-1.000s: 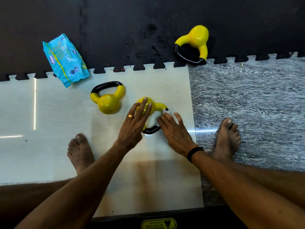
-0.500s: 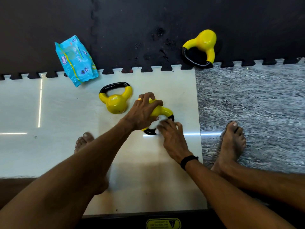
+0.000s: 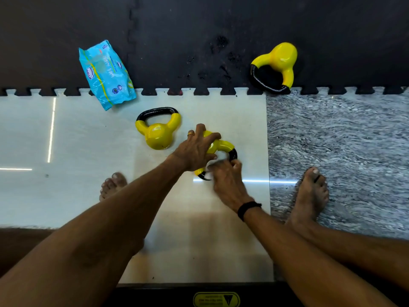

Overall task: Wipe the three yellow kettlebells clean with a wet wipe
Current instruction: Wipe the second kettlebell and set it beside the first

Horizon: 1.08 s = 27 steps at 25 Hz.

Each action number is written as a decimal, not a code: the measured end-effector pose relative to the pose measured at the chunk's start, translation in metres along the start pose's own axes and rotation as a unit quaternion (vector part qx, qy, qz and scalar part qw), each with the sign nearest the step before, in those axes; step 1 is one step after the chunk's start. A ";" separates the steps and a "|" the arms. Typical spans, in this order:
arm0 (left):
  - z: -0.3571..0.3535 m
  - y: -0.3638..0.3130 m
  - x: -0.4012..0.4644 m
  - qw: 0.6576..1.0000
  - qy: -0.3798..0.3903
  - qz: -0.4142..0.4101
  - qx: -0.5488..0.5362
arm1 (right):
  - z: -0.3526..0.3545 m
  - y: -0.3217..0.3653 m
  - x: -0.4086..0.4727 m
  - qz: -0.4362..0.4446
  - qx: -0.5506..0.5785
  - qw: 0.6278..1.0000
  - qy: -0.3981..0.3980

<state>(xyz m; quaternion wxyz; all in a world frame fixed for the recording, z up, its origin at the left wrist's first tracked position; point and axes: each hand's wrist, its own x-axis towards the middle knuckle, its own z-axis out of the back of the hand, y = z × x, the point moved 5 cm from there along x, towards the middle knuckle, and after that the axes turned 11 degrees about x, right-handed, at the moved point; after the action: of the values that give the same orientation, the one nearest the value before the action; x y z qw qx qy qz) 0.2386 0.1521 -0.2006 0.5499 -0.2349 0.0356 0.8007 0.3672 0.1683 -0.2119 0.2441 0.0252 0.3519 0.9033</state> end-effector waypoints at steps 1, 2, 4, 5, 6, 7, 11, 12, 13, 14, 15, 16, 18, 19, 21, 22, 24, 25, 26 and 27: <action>0.001 0.000 0.000 1.000 0.003 0.000 -0.004 | -0.010 0.007 -0.002 0.000 -0.008 1.000 0.011; 0.000 0.000 0.000 1.000 0.005 0.002 -0.012 | -0.012 0.010 -0.004 0.005 -0.020 0.999 0.025; -0.003 0.003 0.001 0.999 0.007 0.019 -0.042 | 0.001 -0.001 -0.001 0.021 -0.031 0.999 0.023; -0.005 0.004 0.002 0.998 0.004 0.028 -0.057 | 0.012 -0.012 0.002 0.023 -0.036 0.999 0.016; -0.006 0.005 0.004 0.997 0.000 0.036 -0.072 | 0.024 -0.018 0.006 0.022 -0.052 0.998 0.008; -0.007 0.005 0.006 0.996 -0.005 0.044 -0.083 | 0.030 -0.022 0.009 0.019 -0.073 0.997 0.006; -0.007 0.003 0.012 0.995 -0.004 0.062 -0.080 | 0.010 0.001 0.008 0.015 -0.111 0.991 0.074; -0.007 0.002 0.013 0.995 0.002 0.063 -0.078 | 0.008 0.003 0.006 0.032 -0.118 0.989 0.088; -0.007 0.002 0.013 0.995 0.005 0.066 -0.080 | 0.014 -0.001 0.008 0.056 -0.122 0.987 0.086; -0.007 0.002 0.013 0.994 0.003 0.071 -0.087 | 0.024 -0.008 0.013 0.078 -0.128 0.986 0.074; -0.006 0.002 0.013 0.992 -0.002 0.079 -0.095 | 0.036 -0.016 0.018 0.093 -0.143 0.983 0.062; -0.005 0.002 0.013 0.990 -0.007 0.088 -0.105 | 0.045 -0.021 0.022 0.106 -0.163 0.979 0.060; -0.005 0.001 0.015 0.989 -0.008 0.098 -0.115 | 0.051 -0.027 0.025 0.107 -0.182 0.975 0.075; -0.004 0.001 0.016 0.989 -0.005 0.096 -0.111 | 0.049 -0.026 0.025 0.102 -0.179 0.976 0.070; -0.003 0.000 0.017 0.991 0.002 0.091 -0.100 | 0.041 -0.018 0.018 0.076 -0.172 0.980 0.062; -0.002 0.000 0.018 0.991 0.002 0.091 -0.094 | 0.034 -0.013 0.014 0.069 -0.172 0.981 0.061; -0.001 0.002 0.020 0.992 0.002 0.094 -0.088 | 0.021 -0.001 0.005 0.058 -0.178 0.980 0.067; -0.001 0.002 0.021 0.992 0.002 0.097 -0.087 | 0.016 0.004 0.001 0.058 -0.177 0.980 0.069; -0.001 0.003 0.022 0.991 0.002 0.098 -0.086 | 0.014 0.007 0.000 0.063 -0.174 0.981 0.064; -0.001 0.003 0.022 0.991 0.001 0.098 -0.086 | 0.016 0.006 0.001 0.081 -0.181 0.978 0.059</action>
<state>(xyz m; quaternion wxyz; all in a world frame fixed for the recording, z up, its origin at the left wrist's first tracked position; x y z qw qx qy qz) 0.2300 0.1701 -0.2108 0.4464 -0.2776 -0.0095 0.8506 0.3672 0.1752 -0.1960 0.1491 -0.0444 0.1928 0.9688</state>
